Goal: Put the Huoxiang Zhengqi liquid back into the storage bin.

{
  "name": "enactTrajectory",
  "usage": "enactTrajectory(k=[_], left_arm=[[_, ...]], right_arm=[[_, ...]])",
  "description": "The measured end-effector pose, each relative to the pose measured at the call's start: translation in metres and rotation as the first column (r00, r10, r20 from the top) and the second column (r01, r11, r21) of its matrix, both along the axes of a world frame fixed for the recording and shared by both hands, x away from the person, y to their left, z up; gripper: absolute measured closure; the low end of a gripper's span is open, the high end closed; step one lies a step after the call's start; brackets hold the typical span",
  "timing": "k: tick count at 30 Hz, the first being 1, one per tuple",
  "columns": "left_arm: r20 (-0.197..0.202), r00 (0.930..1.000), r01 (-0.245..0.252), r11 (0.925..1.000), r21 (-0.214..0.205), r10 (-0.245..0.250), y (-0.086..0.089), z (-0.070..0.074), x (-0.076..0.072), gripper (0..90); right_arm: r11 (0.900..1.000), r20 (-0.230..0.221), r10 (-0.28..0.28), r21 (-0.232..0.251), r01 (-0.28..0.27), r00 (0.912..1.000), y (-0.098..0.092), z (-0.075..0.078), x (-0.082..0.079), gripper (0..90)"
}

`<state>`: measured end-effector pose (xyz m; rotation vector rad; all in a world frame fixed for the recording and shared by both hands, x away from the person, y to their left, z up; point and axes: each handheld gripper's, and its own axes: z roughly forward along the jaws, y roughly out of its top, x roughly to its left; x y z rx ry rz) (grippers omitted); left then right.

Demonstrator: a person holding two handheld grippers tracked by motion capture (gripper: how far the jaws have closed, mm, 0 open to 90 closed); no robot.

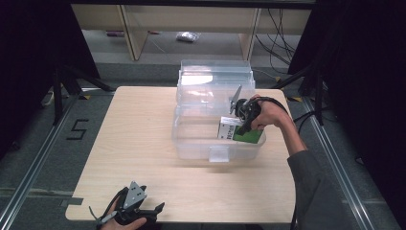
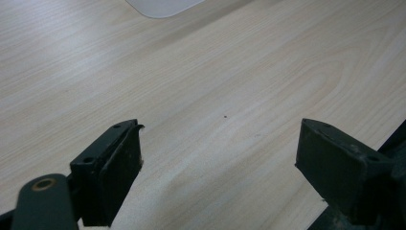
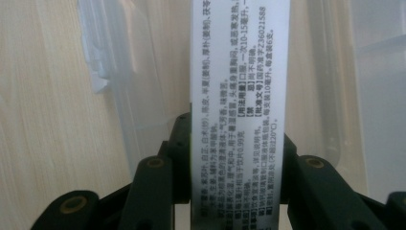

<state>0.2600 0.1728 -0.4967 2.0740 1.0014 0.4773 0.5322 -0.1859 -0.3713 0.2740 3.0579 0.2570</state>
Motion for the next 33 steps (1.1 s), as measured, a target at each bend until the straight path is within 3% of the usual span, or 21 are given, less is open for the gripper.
enactTrajectory(k=[2,4,6,9,11,14,19,21,25,27,28,33], left_arm=[[-0.01,0.9999,0.01,0.9999,0.01,-0.01,0.001,0.001,0.0,15.1],[-0.008,1.0,-0.002,0.9999,-0.016,0.002,-0.001,0.001,-0.001,15.1],[-0.004,1.0,0.002,1.0,-0.008,-0.002,0.0,0.0,-0.001,15.1],[-0.011,0.9999,0.009,1.0,0.001,-0.009,0.001,0.001,0.0,15.1],[-0.012,0.9999,0.007,1.0,0.001,-0.007,0.0,0.0,0.0,15.1],[-0.009,1.0,0.001,1.0,0.009,-0.001,0.001,0.0,0.001,15.1],[-0.009,0.9999,0.007,0.9999,0.014,-0.006,0.001,0.0,0.001,15.1],[-0.009,1.0,0.004,1.0,0.007,-0.004,0.001,0.001,0.0,15.1],[-0.012,0.9999,0.003,1.0,0.008,-0.003,0.001,0.0,0.001,15.1],[-0.009,1.0,0.0,0.9999,-0.017,-0.001,-0.001,0.0,-0.001,15.1],[-0.008,1.0,0.003,0.9999,0.01,-0.003,0.001,0.0,0.001,15.1],[-0.013,0.9998,0.013,0.9997,0.019,-0.013,0.003,0.002,0.0,15.1]], right_arm=[[0.9998,-0.003,0.016,0.01,-0.016,0.9999,0.0,-0.003,0.002,64.5],[0.9997,0.0,0.016,0.018,-0.016,0.9999,0.0,-0.005,0.001,64.5],[0.9994,-0.005,0.029,0.019,-0.029,0.9996,-0.001,-0.008,0.002,64.5],[0.9999,-0.003,0.006,0.011,-0.006,1.0,-0.001,-0.011,0.0,64.5],[0.9993,-0.007,0.035,0.017,-0.035,0.9994,-0.002,-0.015,0.001,64.5],[0.9999,-0.016,0.008,-0.009,-0.008,0.9998,-0.002,-0.017,0.0,64.5],[1.0,-0.022,-0.003,-0.003,0.003,0.9998,-0.003,-0.021,-0.001,64.4],[0.9994,-0.027,0.035,0.0,-0.035,0.999,-0.003,-0.026,0.002,64.3],[0.9994,-0.033,0.034,0.01,-0.033,0.9989,-0.003,-0.028,0.001,64.3],[0.9999,-0.034,0.017,-0.004,-0.017,0.9993,-0.003,-0.03,0.0,64.2],[0.9995,-0.04,0.03,-0.008,-0.03,0.9988,-0.003,-0.032,0.001,64.2],[0.9992,-0.034,0.038,-0.013,-0.038,0.9987,-0.004,-0.034,0.002,63.9]])
